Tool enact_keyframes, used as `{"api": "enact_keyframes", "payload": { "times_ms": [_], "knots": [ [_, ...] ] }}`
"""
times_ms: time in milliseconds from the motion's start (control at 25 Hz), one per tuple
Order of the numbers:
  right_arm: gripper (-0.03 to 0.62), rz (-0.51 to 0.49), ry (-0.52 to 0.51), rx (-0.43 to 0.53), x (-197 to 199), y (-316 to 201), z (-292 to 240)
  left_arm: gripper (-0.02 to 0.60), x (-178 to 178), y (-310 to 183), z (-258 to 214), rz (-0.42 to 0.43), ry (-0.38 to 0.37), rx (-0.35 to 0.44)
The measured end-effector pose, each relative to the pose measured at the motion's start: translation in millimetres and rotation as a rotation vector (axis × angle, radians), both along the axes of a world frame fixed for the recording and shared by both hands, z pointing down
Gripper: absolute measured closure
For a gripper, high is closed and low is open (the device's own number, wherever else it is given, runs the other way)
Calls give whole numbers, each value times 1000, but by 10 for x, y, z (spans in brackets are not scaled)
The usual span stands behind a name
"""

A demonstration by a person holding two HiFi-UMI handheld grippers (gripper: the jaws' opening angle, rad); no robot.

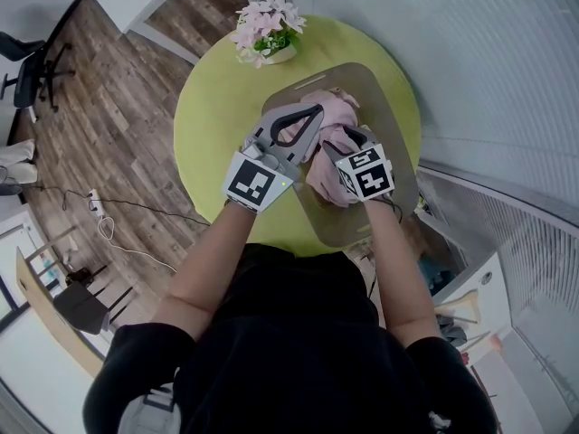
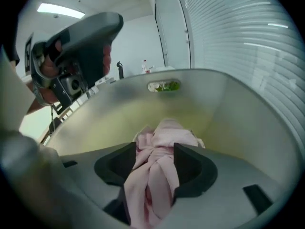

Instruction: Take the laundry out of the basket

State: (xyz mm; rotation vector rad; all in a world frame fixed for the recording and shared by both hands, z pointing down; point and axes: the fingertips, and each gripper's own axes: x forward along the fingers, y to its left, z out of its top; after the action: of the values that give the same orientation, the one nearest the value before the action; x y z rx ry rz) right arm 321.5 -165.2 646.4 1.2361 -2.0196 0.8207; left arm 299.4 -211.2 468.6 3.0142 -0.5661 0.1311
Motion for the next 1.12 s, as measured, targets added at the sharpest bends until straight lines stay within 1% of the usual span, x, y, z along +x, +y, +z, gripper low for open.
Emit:
{"api": "enact_keyframes", "payload": {
  "times_ms": [120,200,280,360,480,640,880,1120],
  "knots": [
    [277,3,30,-108,23,-8,306,572,-13,-65,34,-15,-5,8],
    [248,7,36,-144,19,-52,440,572,-36,-116,52,-31,-2,21],
    [234,-1,45,-168,9,-92,546,572,-53,-158,92,-44,0,20],
    [222,-6,54,-199,13,-121,659,572,-54,-204,124,-53,7,-2],
    [199,3,70,-249,32,-160,840,572,-53,-272,139,-61,10,-12],
    [168,0,121,-303,48,-170,1011,572,-52,-300,129,-70,14,-15],
    [140,-6,157,-330,41,-223,1235,572,-61,-319,140,-79,10,-14],
    [134,-24,164,-359,16,-255,1372,572,-74,-311,120,-90,22,-22]
  ]
}}
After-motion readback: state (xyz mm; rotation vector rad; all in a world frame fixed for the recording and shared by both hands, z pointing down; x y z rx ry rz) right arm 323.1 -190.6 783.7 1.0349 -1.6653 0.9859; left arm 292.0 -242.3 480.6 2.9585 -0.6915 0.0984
